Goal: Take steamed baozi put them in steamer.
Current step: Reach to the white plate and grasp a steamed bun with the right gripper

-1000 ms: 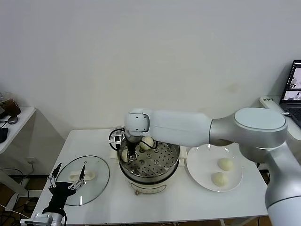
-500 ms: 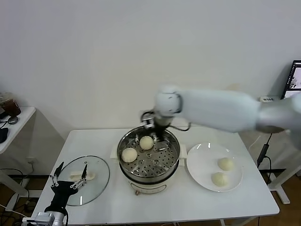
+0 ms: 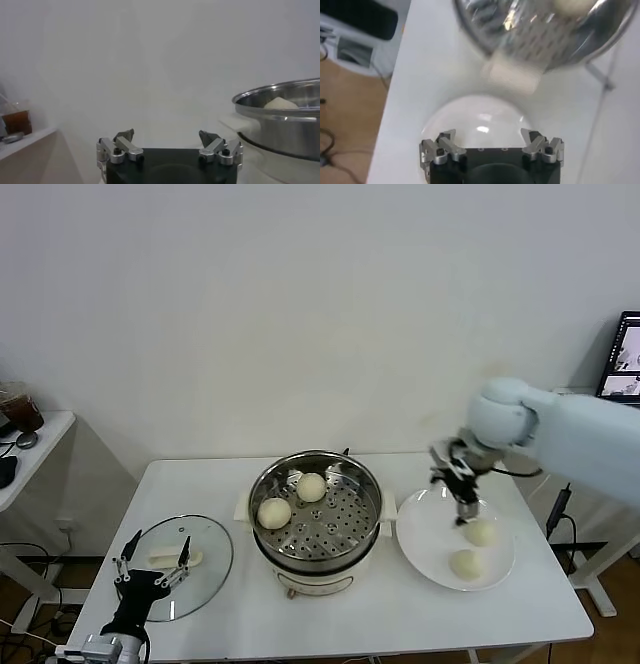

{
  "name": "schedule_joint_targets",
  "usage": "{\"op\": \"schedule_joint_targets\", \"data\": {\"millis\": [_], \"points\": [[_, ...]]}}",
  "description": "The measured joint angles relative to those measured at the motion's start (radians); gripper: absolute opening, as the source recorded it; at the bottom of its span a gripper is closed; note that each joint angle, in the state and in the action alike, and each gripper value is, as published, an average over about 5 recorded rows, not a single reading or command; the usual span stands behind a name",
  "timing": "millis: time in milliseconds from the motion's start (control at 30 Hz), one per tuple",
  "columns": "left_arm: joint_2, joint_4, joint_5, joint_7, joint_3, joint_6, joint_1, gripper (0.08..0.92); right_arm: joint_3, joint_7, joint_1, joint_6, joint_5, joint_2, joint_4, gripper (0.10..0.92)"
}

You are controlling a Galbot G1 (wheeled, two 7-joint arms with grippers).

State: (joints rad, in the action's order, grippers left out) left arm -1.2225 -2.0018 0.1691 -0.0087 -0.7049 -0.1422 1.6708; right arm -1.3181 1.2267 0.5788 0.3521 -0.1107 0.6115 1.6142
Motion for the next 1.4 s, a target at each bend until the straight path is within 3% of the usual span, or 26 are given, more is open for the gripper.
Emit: {"op": "schedule_joint_targets", "data": {"millis": [500,1200,1400], "points": [[-0.005,-0.005,-0.007,0.001,-0.026,0.001,0.024,0.823,0.249,-0.047,-0.392,-0.067,0.194,-0.126,-0.043,0.823],[-0.01,-0.014,-0.012,0.001,-0.036,0.0,0.038,0.823,0.471,-0.146,-0.68,-0.085,0.264,-0.041,-0.187,0.821],[-0.013,-0.014,-0.011,0.001,-0.038,0.0,0.038,0.823,0.489,-0.148,-0.697,-0.075,0.27,-0.023,-0.204,0.73]]}}
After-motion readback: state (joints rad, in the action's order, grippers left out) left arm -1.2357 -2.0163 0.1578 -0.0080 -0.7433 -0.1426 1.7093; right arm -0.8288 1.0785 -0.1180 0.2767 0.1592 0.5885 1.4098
